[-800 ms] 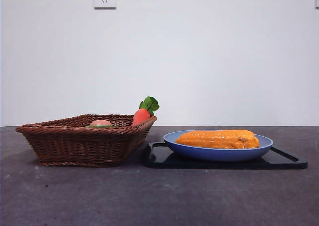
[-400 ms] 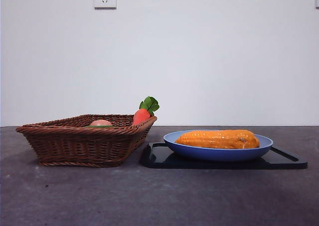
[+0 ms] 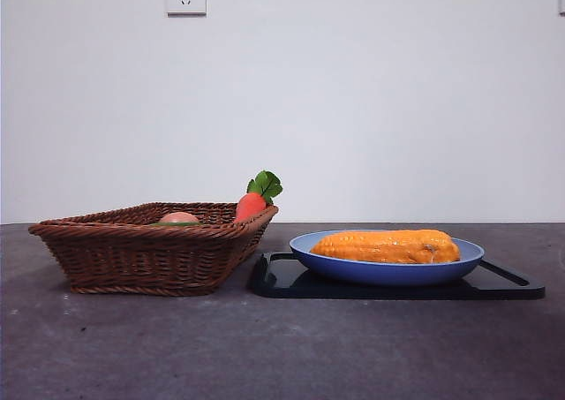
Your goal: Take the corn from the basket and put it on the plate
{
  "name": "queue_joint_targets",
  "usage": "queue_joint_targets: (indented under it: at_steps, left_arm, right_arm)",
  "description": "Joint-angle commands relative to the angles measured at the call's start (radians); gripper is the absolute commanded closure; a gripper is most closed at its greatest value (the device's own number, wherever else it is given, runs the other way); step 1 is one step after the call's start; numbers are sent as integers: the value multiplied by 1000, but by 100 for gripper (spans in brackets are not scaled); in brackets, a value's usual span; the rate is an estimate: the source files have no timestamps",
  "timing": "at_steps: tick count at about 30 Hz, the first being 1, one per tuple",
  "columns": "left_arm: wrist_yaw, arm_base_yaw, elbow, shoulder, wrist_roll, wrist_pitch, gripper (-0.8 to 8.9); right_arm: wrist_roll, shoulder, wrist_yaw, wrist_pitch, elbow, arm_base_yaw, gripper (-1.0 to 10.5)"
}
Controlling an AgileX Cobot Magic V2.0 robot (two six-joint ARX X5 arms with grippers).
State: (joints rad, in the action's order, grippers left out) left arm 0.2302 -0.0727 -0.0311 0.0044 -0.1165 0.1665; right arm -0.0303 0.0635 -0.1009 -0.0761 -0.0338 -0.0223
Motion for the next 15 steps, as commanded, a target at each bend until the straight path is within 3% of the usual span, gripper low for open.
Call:
queue_joint_targets:
  at_steps: [1, 15]
  left_arm:
    - [-2, -1, 28, -2, 2, -6, 806]
    - [-2, -1, 28, -2, 2, -6, 806]
  right_arm:
    - [-4, -30, 13, 6, 24, 0, 944]
    - [-4, -60, 50, 252, 24, 0, 944]
